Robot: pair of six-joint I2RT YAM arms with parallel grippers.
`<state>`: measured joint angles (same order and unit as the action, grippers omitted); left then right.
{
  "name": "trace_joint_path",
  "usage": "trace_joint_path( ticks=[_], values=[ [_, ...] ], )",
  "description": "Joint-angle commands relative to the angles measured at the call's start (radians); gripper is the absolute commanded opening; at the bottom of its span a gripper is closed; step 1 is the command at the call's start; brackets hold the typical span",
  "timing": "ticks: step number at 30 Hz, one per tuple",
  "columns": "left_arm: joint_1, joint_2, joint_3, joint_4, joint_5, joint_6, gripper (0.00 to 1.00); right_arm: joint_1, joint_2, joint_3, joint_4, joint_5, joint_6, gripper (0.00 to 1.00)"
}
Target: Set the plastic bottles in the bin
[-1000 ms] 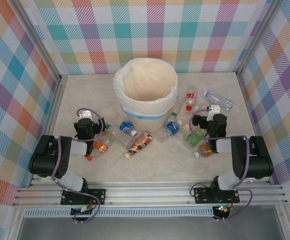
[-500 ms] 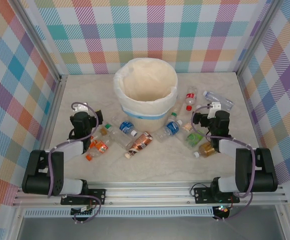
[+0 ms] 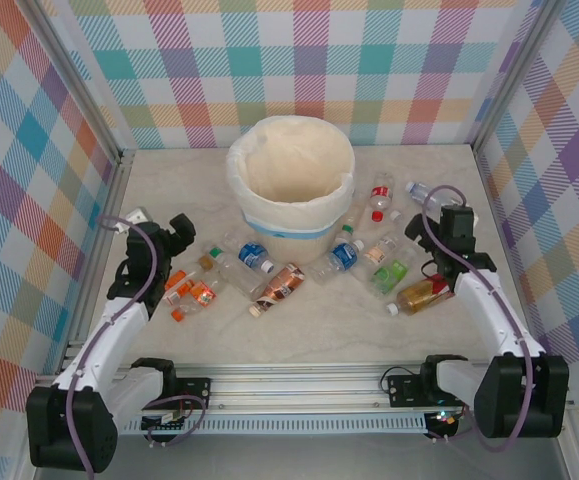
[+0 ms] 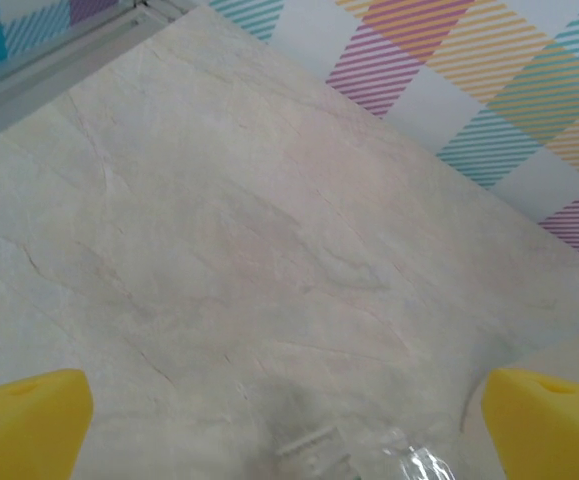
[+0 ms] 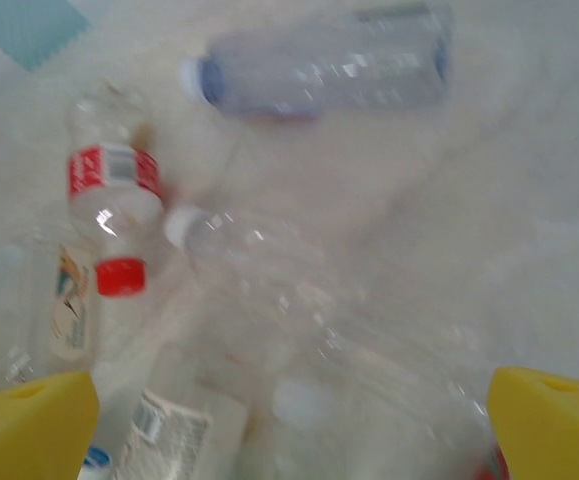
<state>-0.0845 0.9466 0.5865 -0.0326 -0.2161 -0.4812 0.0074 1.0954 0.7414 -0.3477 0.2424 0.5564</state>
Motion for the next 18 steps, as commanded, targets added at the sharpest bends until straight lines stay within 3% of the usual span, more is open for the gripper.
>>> trace_joint_path(
  ticks=[1,10,18],
  values=[
    [0.001,-0.030,-0.013,-0.133,0.077,-0.120,1.00,-0.010,-0.035,0.022,-0.337,0.010,0.190,1.00],
    [0.018,-0.050,0.043,-0.374,0.044,-0.188,1.00,-0.015,-0.006,-0.048,-0.416,0.014,0.349,1.00],
    [0.023,-0.101,0.010,-0.364,0.114,-0.202,1.00,-0.016,0.055,-0.122,-0.302,0.005,0.365,0.98]
  ],
)
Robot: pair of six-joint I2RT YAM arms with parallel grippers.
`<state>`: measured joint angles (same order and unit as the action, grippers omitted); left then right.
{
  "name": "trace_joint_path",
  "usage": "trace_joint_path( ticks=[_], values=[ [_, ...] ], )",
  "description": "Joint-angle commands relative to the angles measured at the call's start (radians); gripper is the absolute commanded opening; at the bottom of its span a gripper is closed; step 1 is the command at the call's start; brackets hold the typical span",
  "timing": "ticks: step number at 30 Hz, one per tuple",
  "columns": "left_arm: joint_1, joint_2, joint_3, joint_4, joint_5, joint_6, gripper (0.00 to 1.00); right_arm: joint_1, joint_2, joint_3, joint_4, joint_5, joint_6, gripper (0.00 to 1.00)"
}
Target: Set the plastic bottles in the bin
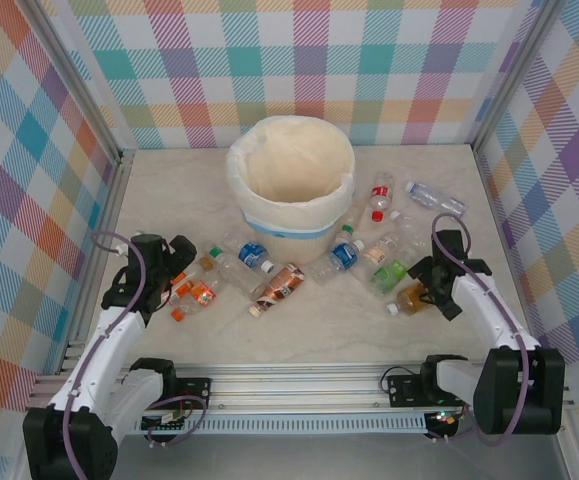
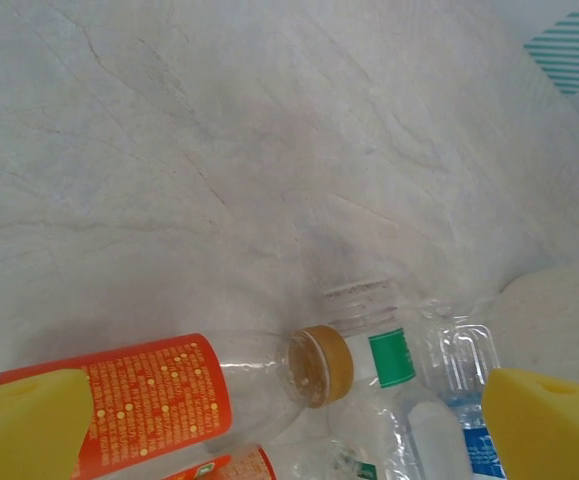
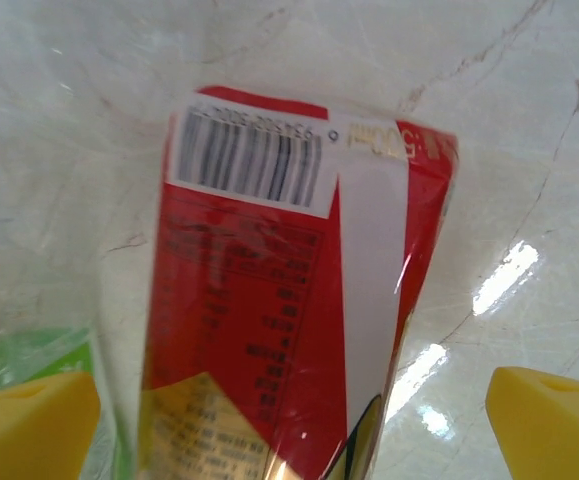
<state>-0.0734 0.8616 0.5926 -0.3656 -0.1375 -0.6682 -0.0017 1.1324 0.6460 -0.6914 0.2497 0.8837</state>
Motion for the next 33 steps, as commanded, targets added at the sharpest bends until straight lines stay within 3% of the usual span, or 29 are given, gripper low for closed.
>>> trace_joint_path(
  ticks=[1,8,15,19,22,27,30,33],
  values=[
    [0.013,-0.016,0.014,-0.047,0.035,-0.009,1.00,-0.007,0.025,-0.037,0.056,-0.004,0.046,0.97],
    [0.017,-0.022,0.049,-0.099,0.020,0.003,1.00,-0.007,0.003,-0.131,0.180,0.000,0.092,0.75],
    [0.021,-0.017,0.037,-0.089,0.044,-0.013,1.00,-0.005,-0.251,-0.173,0.139,0.036,0.047,0.60],
    [0.025,-0.011,0.076,-0.157,0.031,0.028,1.00,-0.003,-0.467,-0.159,0.132,-0.030,-0.038,0.54],
    [0.030,-0.011,0.096,-0.204,0.014,0.041,1.00,-0.003,-0.551,-0.109,0.233,-0.192,-0.092,0.52],
    [0.033,-0.016,0.080,-0.229,-0.037,-0.006,1.00,0.022,-0.429,0.031,0.551,-0.502,-0.158,0.52],
    [0.038,-0.017,0.079,-0.242,-0.050,-0.019,1.00,0.102,-0.296,0.193,0.676,-0.581,-0.264,0.53],
    [0.041,-0.007,0.099,-0.290,-0.086,-0.030,1.00,0.181,-0.149,0.409,0.691,-0.632,-0.384,0.55]
  ],
)
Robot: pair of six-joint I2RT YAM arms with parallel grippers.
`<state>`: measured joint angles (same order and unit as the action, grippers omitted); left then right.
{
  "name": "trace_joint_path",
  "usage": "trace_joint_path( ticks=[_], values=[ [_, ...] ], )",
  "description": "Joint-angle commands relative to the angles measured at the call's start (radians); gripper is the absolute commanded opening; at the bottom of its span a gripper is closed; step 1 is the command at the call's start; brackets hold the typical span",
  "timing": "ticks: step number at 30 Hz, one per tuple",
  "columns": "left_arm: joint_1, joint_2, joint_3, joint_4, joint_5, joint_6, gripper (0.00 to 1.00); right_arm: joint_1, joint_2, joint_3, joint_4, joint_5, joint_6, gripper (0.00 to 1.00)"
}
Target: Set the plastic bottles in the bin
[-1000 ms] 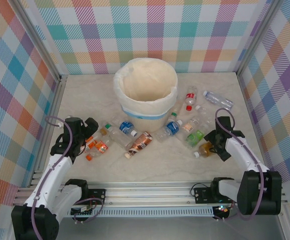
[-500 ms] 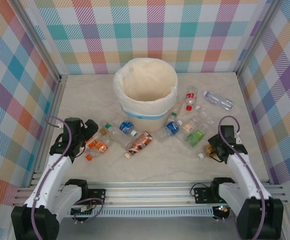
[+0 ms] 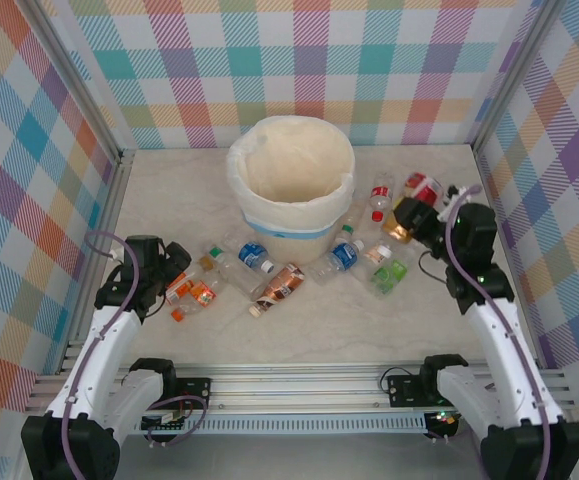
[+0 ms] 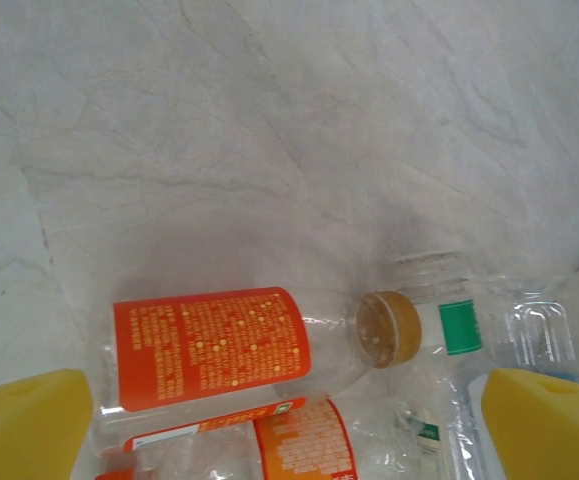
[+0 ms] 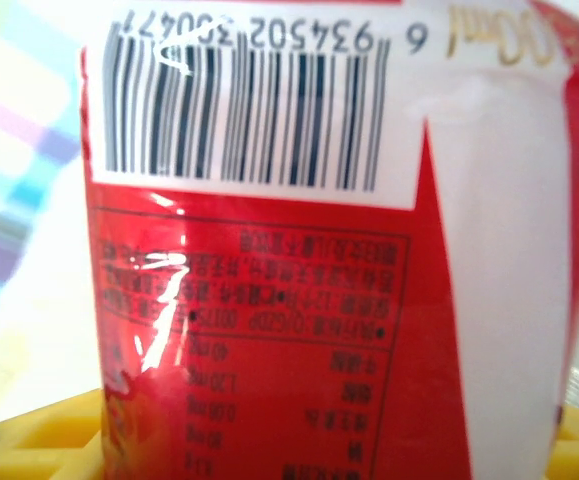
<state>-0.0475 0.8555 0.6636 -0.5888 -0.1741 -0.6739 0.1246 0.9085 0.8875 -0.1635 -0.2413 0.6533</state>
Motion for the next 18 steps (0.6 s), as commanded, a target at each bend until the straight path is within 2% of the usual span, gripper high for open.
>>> trace_joint_path(
  ticks=[1,5,10,14,18],
  values=[
    [0.016,0.002,0.033,-0.078,-0.059,-0.025,1.00,0.074,0.128,0.235,0.156,-0.165,-0.175,0.55],
    [0.023,0.023,0.035,-0.103,-0.047,-0.028,1.00,0.177,0.335,0.470,0.137,-0.227,-0.291,0.55],
    [0.024,0.041,0.000,-0.073,0.086,0.005,1.00,0.268,0.558,0.685,0.099,-0.166,-0.406,0.56],
    [0.024,0.075,0.019,-0.135,-0.003,0.028,1.00,0.316,0.711,0.819,0.048,-0.135,-0.460,0.57],
    [0.024,0.103,0.032,-0.109,-0.129,0.043,1.00,0.389,0.849,0.961,-0.089,0.013,-0.576,0.57]
  ],
)
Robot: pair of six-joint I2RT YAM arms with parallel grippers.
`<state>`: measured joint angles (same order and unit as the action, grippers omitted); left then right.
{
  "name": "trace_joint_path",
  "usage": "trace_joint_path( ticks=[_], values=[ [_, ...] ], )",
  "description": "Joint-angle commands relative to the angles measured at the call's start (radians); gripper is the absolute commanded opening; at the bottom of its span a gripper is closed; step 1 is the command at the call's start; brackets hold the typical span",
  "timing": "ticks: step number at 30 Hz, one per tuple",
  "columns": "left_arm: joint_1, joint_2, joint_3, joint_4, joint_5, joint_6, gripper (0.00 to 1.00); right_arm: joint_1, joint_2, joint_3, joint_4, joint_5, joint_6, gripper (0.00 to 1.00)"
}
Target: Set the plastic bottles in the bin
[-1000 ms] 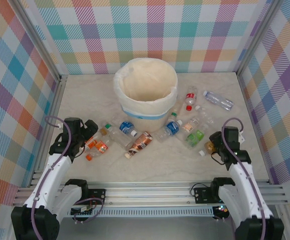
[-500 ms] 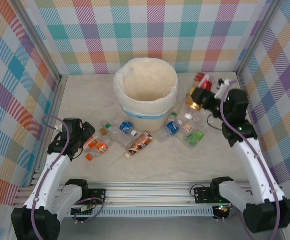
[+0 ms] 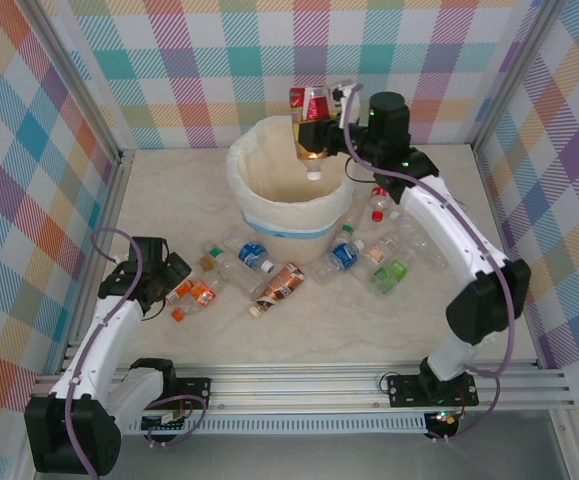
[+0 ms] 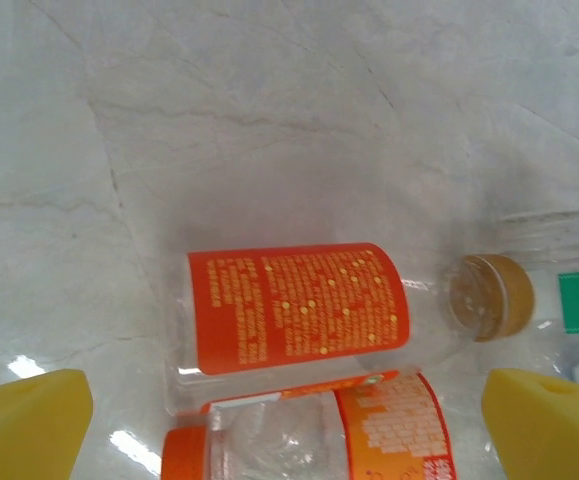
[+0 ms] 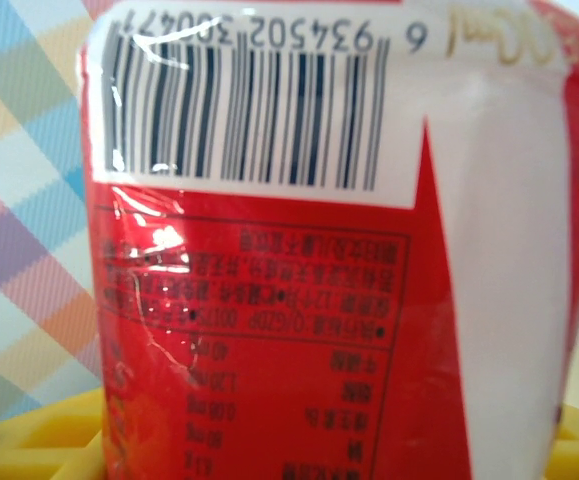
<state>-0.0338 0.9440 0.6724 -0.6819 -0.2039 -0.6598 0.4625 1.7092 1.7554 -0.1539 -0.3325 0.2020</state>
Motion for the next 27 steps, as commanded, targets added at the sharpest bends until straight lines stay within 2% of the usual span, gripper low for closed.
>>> trace_joint_path(
  ticks=[1,5,12,17,22,25,27],
  values=[
    [0.010,0.023,0.027,-0.003,-0.118,0.031,1.00,0.063,0.077,0.121,-0.127,0.138,-0.139,0.57],
    [0.012,0.075,0.026,0.091,-0.155,0.048,1.00,0.098,0.191,0.228,-0.257,0.223,-0.150,0.59],
    [0.016,0.187,0.017,0.246,-0.060,0.099,1.00,0.129,0.291,0.369,-0.420,0.234,-0.173,0.66],
    [0.017,0.239,0.005,0.265,-0.010,0.138,1.00,0.130,0.246,0.335,-0.395,0.246,-0.164,0.79],
    [0.017,0.223,-0.031,0.265,0.036,0.146,1.00,0.130,0.157,0.242,-0.342,0.245,-0.154,0.91],
    [0.017,0.201,-0.060,0.277,0.110,0.121,1.00,0.130,0.078,0.155,-0.289,0.253,-0.149,0.93],
    [0.018,0.200,-0.071,0.280,0.200,0.088,1.00,0.129,0.015,0.082,-0.245,0.256,-0.147,0.94]
  ],
)
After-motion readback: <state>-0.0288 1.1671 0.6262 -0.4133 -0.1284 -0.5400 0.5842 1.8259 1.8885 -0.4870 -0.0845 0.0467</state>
